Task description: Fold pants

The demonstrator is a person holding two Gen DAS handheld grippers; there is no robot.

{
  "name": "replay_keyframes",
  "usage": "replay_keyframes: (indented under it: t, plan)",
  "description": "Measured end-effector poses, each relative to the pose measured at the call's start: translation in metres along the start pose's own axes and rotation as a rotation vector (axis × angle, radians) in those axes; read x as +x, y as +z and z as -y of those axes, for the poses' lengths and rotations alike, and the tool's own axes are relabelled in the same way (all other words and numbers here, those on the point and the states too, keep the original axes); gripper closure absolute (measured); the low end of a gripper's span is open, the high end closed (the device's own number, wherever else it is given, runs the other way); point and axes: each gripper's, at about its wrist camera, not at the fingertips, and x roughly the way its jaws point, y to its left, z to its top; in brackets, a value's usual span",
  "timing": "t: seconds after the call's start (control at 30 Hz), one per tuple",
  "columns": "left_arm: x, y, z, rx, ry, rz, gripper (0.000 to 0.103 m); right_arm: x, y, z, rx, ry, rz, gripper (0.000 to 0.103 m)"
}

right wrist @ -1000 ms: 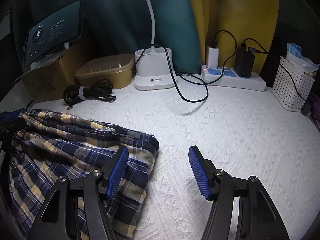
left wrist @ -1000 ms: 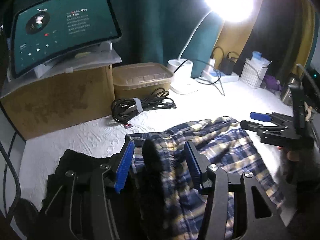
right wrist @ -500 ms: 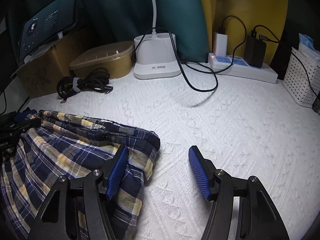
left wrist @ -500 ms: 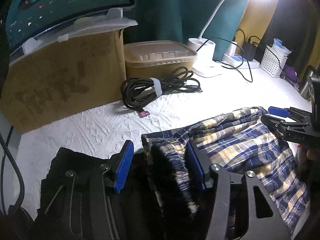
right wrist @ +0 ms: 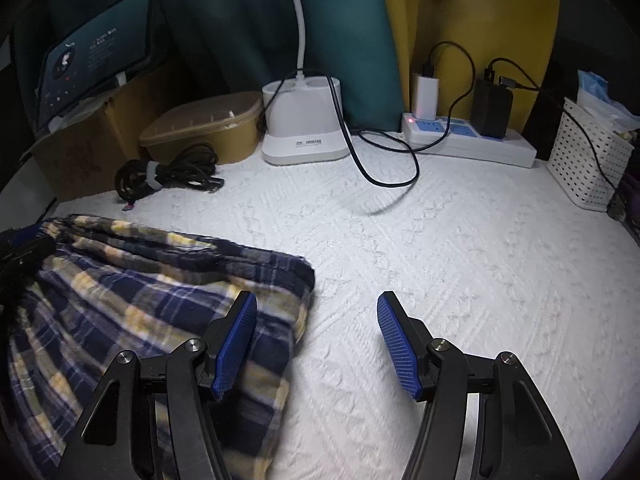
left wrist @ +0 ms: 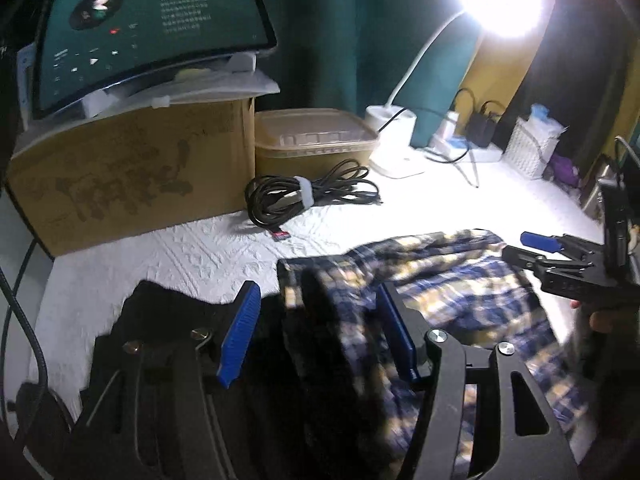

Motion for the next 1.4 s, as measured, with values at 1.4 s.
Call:
replay_keyframes:
  t: [1.4]
  plan:
    - [-0.072,-0.078,0.054,0.063,-0.030,0.048,0.040,-0.097,-0.111,-0.020,-0.041,-0.070,-0.024,0.037]
